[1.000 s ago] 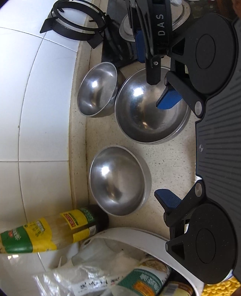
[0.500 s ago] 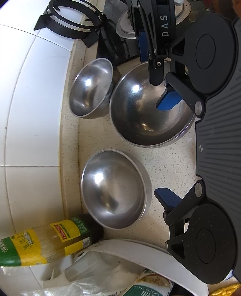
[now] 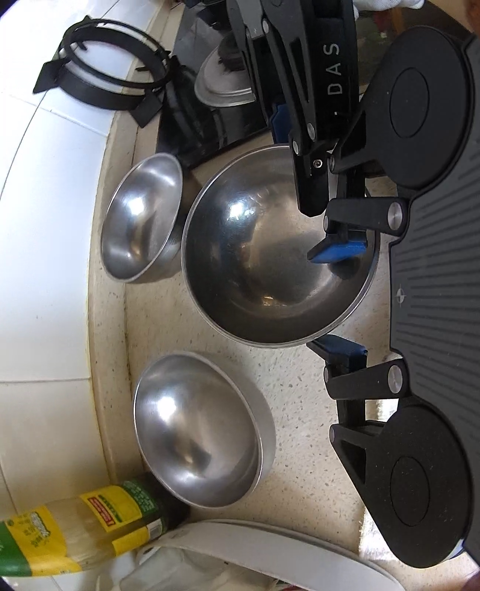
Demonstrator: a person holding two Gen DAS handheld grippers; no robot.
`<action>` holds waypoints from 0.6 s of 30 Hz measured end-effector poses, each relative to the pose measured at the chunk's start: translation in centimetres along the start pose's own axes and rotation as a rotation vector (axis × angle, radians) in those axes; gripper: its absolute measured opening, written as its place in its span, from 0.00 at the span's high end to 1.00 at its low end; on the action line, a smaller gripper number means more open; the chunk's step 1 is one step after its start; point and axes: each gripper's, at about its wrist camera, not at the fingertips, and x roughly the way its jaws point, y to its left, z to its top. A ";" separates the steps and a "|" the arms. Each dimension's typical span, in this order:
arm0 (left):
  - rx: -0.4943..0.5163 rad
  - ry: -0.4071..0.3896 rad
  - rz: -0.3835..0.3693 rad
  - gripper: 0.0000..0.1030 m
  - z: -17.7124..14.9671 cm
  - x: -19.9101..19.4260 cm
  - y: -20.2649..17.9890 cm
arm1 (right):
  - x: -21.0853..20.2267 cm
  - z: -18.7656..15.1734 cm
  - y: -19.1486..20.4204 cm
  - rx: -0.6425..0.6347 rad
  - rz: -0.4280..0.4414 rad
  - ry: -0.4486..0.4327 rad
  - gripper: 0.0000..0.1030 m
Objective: Organize plates and bowls
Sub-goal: 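Grasp the large steel bowl rim with both grippers and lift it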
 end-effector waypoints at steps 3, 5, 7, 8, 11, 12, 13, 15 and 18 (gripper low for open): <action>0.004 0.004 -0.010 0.51 -0.3 -0.4 -0.3 | -0.4 -0.4 0.0 -0.001 0.010 0.014 0.59; 0.014 0.004 -0.015 0.50 -0.6 -0.8 -0.5 | -0.6 -0.6 0.0 0.000 0.013 0.024 0.59; 0.024 0.007 -0.021 0.48 -0.7 -1.0 -0.8 | -0.8 -0.8 -0.3 0.006 0.011 0.031 0.59; 0.028 0.008 -0.024 0.48 -0.7 -1.1 -0.9 | -0.7 -0.9 -0.4 0.013 0.010 0.039 0.59; 0.037 0.012 -0.029 0.46 -0.7 -0.9 -1.2 | -0.9 -0.9 -0.6 0.028 0.007 0.041 0.58; 0.040 0.009 -0.027 0.45 -0.6 -1.0 -1.3 | -1.0 -0.9 -0.5 0.027 0.000 0.037 0.58; 0.043 0.003 -0.025 0.43 -0.7 -1.2 -1.2 | -1.1 -0.9 -0.5 0.029 -0.003 0.035 0.58; 0.045 -0.010 -0.020 0.38 -0.6 -1.5 -1.1 | -1.4 -0.9 -0.6 0.023 -0.007 0.032 0.58; 0.046 -0.026 -0.008 0.35 -0.5 -1.9 -0.9 | -1.9 -0.9 -0.4 0.008 -0.025 0.023 0.57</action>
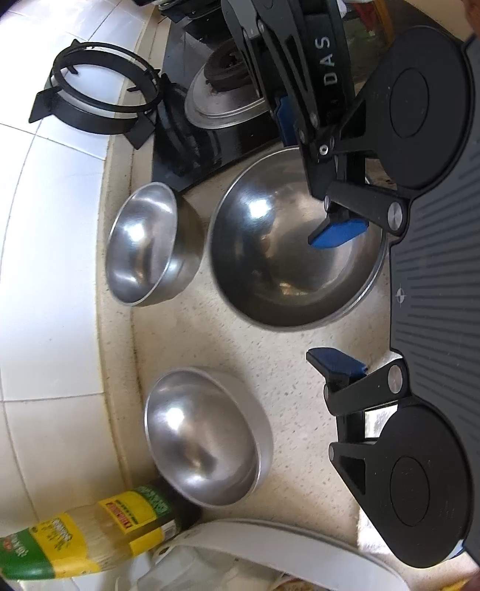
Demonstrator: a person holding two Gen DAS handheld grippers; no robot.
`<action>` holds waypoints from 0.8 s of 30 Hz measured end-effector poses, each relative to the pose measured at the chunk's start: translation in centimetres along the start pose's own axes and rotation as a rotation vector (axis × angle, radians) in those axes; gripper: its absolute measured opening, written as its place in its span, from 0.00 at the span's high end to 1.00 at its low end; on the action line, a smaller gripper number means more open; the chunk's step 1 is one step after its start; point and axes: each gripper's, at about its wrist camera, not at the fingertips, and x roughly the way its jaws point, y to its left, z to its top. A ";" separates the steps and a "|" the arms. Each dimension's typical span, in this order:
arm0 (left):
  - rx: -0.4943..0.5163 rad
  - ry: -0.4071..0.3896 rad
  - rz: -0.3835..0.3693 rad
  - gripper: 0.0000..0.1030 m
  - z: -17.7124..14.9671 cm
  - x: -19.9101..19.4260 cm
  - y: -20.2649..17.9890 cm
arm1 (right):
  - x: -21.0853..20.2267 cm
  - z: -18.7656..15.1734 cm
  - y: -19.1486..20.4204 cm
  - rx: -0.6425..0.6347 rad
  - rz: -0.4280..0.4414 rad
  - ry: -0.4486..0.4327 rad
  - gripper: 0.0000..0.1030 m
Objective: Organize plates and bowls
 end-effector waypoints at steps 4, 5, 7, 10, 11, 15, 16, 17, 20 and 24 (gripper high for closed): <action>-0.010 -0.005 0.019 0.30 -0.1 -0.4 0.6 | -0.8 0.1 -0.2 -0.010 -0.027 -0.013 0.53; -0.013 -0.006 0.025 0.30 0.0 -0.5 0.8 | -0.9 0.1 -0.3 -0.011 -0.033 -0.015 0.52; -0.022 -0.007 0.036 0.30 -0.1 -0.6 1.3 | -1.4 0.2 -0.3 -0.022 -0.046 -0.017 0.52; -0.044 -0.008 0.056 0.27 -0.1 -0.9 2.2 | -2.3 0.9 0.1 -0.053 -0.058 -0.043 0.52; -0.055 -0.010 0.062 0.26 -0.1 -1.0 2.6 | -2.6 1.3 0.4 -0.066 -0.057 -0.054 0.52; -0.107 -0.019 0.074 0.21 0.4 -1.3 4.1 | -2.6 3.4 2.3 -0.135 -0.059 -0.082 0.52; -0.117 -0.022 0.079 0.21 0.6 -1.4 4.3 | -2.3 4.0 2.7 -0.149 -0.061 -0.082 0.52; -0.123 -0.030 0.084 0.21 0.7 -1.5 4.5 | -2.1 4.4 3.2 -0.161 -0.062 -0.084 0.52; -0.148 -0.061 0.099 0.19 1.3 -2.3 5.2 | -1.3 5.7 4.3 -0.198 -0.054 -0.088 0.51; -0.172 -0.101 0.107 0.17 2.3 -3.1 5.9 | -0.1 7.1 5.5 -0.218 -0.044 -0.081 0.51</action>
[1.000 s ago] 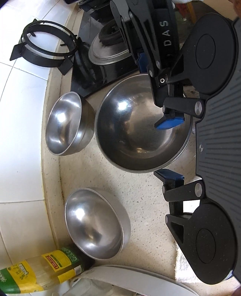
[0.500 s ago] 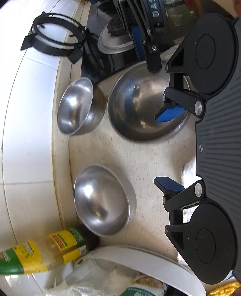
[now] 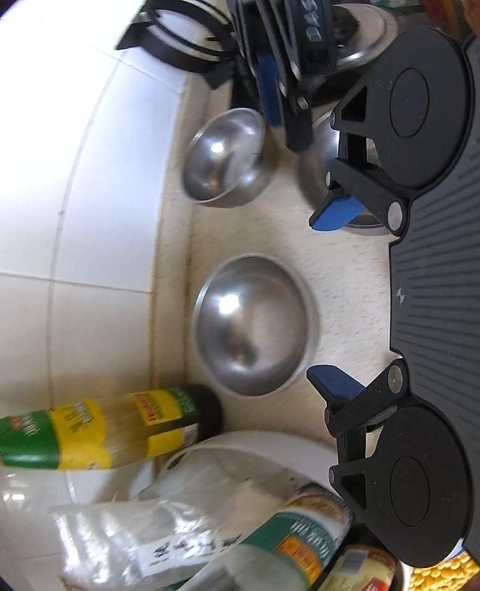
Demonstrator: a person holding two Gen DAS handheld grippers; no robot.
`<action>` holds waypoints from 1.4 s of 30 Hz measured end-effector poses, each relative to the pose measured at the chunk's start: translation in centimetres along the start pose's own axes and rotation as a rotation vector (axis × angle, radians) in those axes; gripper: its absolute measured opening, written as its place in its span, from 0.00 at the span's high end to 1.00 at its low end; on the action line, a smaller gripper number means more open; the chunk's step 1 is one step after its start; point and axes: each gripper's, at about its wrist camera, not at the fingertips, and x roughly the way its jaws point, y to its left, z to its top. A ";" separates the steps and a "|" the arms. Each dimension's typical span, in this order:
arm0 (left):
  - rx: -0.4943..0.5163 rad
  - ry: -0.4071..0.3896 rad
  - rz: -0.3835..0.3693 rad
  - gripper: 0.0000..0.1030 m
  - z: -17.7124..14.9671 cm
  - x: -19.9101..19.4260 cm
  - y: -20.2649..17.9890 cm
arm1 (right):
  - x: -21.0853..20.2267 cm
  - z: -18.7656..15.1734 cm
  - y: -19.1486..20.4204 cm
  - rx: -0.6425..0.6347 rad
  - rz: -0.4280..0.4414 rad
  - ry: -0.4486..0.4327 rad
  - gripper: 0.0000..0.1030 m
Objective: Organize plates and bowls
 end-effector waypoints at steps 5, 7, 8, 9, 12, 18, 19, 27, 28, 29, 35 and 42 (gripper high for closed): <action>-0.066 0.002 0.037 0.17 1.1 1.1 1.1 | 1.6 2.7 0.9 0.009 0.012 -0.010 0.51; -0.114 0.015 0.046 0.17 1.3 1.8 1.7 | 2.1 3.8 1.5 0.003 0.022 -0.022 0.51; -0.137 0.027 0.046 0.17 1.4 2.1 2.0 | 2.4 4.3 1.9 -0.011 0.028 -0.029 0.51; -0.157 0.036 0.038 0.17 1.4 2.4 2.3 | 2.7 4.8 2.2 -0.022 0.031 -0.032 0.51; -0.192 0.046 0.053 0.17 1.4 3.1 2.7 | 4.2 6.0 3.2 -0.043 0.043 -0.013 0.51; -0.258 0.047 0.100 0.17 1.3 3.9 3.6 | 6.9 6.8 3.8 -0.066 0.045 0.031 0.51; -0.273 0.050 0.116 0.17 1.3 4.2 3.9 | 7.2 6.8 3.8 -0.067 0.045 0.038 0.51; -0.303 0.061 0.140 0.17 1.6 4.9 4.3 | 8.1 7.0 3.7 -0.072 0.040 0.053 0.50; -0.298 0.055 0.141 0.17 1.7 4.7 4.3 | 8.1 7.0 3.6 -0.068 0.041 0.054 0.50; -0.298 0.049 0.135 0.17 1.8 4.6 4.3 | 8.2 7.0 3.5 -0.064 0.043 0.056 0.50; -0.289 0.065 0.129 0.17 2.1 5.4 4.2 | 9.1 6.9 3.8 -0.077 0.033 0.078 0.51; -0.268 0.105 0.092 0.35 1.6 7.0 3.9 | 10.5 6.6 4.5 -0.097 0.042 0.105 0.50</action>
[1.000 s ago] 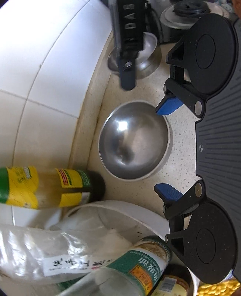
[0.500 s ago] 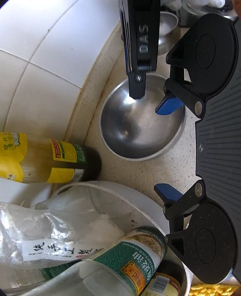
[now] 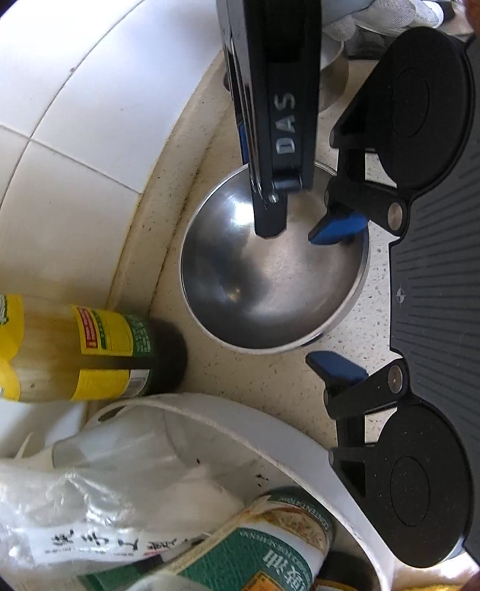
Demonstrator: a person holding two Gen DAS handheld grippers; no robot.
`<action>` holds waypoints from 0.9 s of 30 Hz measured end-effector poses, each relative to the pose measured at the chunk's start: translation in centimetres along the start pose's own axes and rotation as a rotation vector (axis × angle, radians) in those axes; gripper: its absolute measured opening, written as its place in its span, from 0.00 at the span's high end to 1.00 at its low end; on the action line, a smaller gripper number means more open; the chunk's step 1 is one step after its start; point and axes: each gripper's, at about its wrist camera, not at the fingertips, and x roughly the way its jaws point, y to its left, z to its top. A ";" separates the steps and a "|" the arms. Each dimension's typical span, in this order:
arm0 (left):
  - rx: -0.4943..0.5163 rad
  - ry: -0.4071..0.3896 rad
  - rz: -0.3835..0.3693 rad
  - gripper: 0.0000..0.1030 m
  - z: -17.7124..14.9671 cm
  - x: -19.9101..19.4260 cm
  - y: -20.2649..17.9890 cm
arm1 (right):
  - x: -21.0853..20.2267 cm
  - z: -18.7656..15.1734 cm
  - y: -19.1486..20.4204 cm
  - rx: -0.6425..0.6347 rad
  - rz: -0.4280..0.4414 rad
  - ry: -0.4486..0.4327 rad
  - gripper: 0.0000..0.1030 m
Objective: Organize plates and bowls
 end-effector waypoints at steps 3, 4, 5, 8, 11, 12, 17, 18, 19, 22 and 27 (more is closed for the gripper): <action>0.005 0.001 -0.003 0.39 0.0 0.3 0.0 | 0.5 0.0 -0.3 0.019 0.010 0.015 0.51; 0.013 0.000 -0.002 0.42 0.0 0.6 -0.2 | 0.8 0.0 -0.3 0.026 0.012 0.024 0.51; 0.023 -0.001 -0.001 0.43 0.1 0.9 -0.2 | 1.1 -0.1 -0.2 0.029 0.015 0.032 0.51; 0.042 -0.005 0.009 0.42 0.1 1.2 -0.4 | 1.1 -0.4 -0.4 0.042 0.025 0.036 0.51; 0.049 -0.008 0.009 0.42 0.1 1.1 -0.5 | 0.8 -0.6 -0.6 0.059 0.045 0.035 0.51; 0.051 -0.009 0.007 0.42 0.1 1.0 -0.4 | 0.5 -0.7 -0.7 0.060 0.046 0.030 0.51; 0.070 -0.027 -0.002 0.41 0.1 0.0 -0.9 | -0.8 -0.7 -0.9 0.063 0.045 0.003 0.51; 0.076 -0.032 -0.006 0.40 0.0 -0.4 -1.0 | -1.1 -0.8 -0.9 0.065 0.047 -0.003 0.51; 0.079 -0.036 -0.008 0.39 0.0 -0.6 -1.1 | -1.4 -0.7 -0.9 0.066 0.049 -0.008 0.51; 0.087 -0.051 -0.015 0.36 0.0 -1.2 -1.5 | -2.3 -0.8 -0.9 0.061 0.049 -0.022 0.51; 0.103 -0.065 -0.028 0.36 0.0 -2.4 -2.0 | -3.9 -1.2 -1.0 0.074 0.052 -0.038 0.51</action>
